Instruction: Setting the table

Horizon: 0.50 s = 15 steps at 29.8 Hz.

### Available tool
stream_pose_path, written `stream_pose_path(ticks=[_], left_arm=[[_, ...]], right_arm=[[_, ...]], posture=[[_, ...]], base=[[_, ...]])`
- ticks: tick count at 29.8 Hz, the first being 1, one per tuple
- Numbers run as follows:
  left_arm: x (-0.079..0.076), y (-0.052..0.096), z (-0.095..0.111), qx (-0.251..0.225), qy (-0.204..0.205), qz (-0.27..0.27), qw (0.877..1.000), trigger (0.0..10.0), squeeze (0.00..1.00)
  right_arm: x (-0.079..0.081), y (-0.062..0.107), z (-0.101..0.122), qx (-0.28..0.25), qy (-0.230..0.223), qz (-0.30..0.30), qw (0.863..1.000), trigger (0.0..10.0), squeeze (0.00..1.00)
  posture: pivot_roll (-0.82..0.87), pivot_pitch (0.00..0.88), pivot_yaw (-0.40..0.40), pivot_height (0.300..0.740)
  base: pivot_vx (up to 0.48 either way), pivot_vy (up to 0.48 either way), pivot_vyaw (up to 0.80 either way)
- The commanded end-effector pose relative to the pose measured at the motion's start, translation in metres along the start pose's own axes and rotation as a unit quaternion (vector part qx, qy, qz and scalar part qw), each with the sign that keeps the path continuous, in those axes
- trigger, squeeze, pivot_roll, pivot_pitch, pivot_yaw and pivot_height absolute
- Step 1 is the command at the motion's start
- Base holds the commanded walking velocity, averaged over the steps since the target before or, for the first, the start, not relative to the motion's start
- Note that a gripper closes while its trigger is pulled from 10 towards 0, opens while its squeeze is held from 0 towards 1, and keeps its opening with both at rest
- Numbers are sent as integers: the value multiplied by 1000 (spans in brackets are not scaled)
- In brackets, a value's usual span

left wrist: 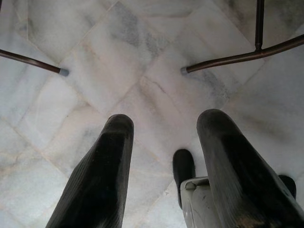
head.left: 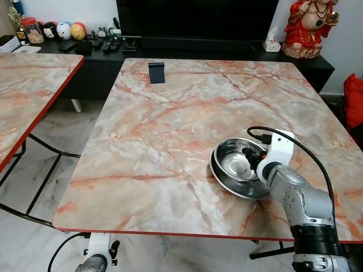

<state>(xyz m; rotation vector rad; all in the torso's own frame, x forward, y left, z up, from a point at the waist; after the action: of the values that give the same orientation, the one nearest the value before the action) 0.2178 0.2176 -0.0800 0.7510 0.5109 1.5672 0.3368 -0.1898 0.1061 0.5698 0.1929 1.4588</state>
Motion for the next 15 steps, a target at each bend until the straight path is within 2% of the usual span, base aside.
stream_pose_path(ticks=[1,15], left_arm=[[-1,1,-4,8,6,-4,1000,10000,0],[-2,1,-4,9,7,-5,1000,10000,0]], right_arm=[[-2,0,0,6,-3,-4,1000,10000,0],[-3,0,4,3,5,-8,1000,10000,0]], posture=[[-89,13,-30,740],[-89,13,-32,740]], base=[[0,0,0],[0,0,0]])
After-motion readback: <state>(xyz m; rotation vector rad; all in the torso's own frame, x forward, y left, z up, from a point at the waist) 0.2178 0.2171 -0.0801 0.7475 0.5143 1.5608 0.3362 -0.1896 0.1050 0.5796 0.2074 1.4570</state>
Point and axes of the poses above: a point about 5 cm out from each wrist's last joint towards the gripper, its own y axis pointing back from the gripper into the wrist, its own z axis along the axis of the wrist's last joint, x = y × z, the point moved 2 cm from there along -y, pointing out of the wrist towards the gripper, and after that the axes turned 3 degrees about -y, right-handed, at the moved point
